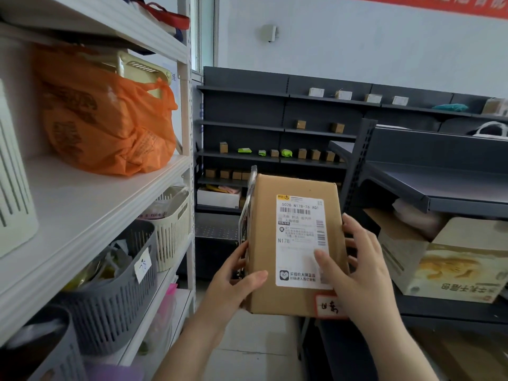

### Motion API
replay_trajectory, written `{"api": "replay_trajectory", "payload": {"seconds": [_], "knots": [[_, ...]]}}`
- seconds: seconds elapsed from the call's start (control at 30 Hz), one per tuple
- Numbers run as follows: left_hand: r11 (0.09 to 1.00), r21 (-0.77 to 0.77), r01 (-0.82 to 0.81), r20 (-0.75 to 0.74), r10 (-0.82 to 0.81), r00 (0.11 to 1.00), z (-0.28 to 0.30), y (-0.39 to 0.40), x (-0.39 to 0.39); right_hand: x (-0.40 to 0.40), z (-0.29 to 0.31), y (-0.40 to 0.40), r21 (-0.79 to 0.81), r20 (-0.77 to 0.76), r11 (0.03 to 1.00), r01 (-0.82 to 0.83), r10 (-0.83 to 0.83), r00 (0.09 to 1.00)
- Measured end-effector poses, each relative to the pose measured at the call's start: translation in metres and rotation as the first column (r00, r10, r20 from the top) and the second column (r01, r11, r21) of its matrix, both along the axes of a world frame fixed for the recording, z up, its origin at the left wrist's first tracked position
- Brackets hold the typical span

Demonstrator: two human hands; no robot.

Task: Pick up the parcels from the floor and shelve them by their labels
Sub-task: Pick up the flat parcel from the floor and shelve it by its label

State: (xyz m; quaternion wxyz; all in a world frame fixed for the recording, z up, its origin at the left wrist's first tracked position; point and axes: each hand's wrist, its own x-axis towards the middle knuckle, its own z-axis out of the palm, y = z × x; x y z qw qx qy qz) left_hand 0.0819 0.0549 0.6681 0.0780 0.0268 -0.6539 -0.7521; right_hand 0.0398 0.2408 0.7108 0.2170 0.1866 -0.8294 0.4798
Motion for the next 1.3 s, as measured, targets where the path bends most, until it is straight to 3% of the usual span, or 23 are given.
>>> {"api": "replay_trajectory", "payload": {"seconds": [0.3,0.77,1.3], "knots": [[0.997,0.075,-0.020,0.014,0.019,1.000,-0.001,-0.002,0.004,-0.007,0.014,-0.001,0.321,-0.083,0.947,0.032,-0.006,0.996],[0.997,0.068,-0.030,-0.003,0.030,1.000,0.000,-0.010,0.007,0.023,-0.028,0.012,0.160,-0.139,0.984,-0.077,0.100,0.985],[0.996,0.068,-0.054,0.004,0.053,0.999,-0.001,-0.021,0.011,0.036,-0.048,0.021,0.083,-0.237,0.994,-0.070,0.088,0.968]]}}
